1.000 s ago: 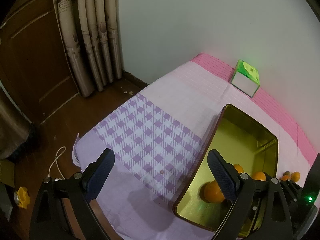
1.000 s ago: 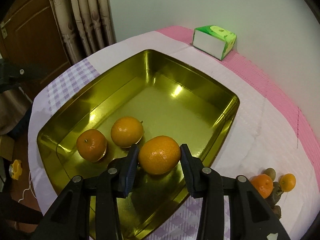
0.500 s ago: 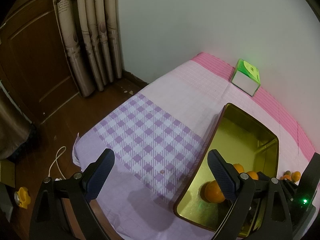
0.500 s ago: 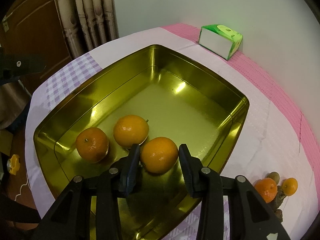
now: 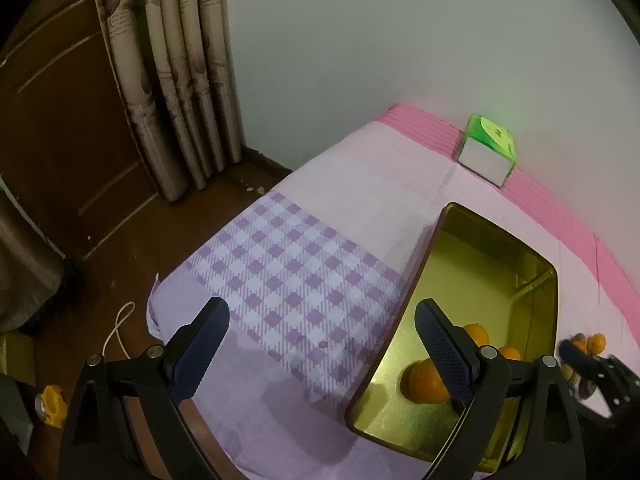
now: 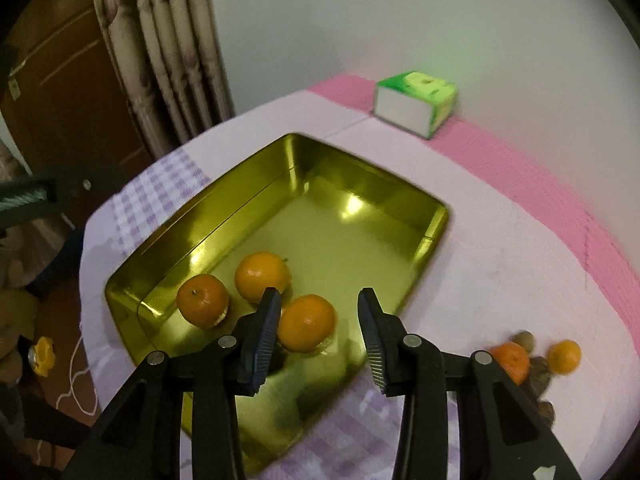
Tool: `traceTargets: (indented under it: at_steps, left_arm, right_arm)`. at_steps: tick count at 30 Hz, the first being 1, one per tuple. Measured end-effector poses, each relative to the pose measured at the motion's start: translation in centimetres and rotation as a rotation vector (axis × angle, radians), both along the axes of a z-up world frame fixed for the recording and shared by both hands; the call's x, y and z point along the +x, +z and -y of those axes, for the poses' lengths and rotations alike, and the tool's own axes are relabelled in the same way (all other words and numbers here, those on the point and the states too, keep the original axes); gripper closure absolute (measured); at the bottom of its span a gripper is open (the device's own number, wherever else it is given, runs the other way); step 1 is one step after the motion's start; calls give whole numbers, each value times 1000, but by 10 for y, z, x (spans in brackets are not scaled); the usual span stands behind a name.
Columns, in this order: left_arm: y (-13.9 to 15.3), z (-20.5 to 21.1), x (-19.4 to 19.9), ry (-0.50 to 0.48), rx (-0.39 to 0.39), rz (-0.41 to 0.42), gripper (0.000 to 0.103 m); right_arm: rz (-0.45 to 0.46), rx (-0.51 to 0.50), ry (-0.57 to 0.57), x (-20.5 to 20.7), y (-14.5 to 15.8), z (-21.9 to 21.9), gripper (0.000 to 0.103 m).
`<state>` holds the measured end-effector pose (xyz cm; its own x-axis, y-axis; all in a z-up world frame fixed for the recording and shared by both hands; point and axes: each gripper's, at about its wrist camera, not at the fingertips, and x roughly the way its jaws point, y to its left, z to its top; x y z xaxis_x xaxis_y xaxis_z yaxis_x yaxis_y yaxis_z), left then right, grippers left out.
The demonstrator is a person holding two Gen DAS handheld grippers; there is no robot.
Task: Organize fruits
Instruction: 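Carry the orange into the tin and open the right gripper, then grasp the dark brown round fruit on the sheet with the right gripper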
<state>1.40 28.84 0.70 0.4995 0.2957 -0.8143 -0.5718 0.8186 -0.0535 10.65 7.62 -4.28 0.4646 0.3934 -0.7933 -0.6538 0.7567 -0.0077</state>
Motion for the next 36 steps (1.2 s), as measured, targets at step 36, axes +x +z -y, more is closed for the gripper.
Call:
traceTargets:
  at_steps: [36]
  left_arm:
    - [14,140,21,-519,125,9,9]
  right_arm:
    - [-63,85,-370,34,-56,197,62]
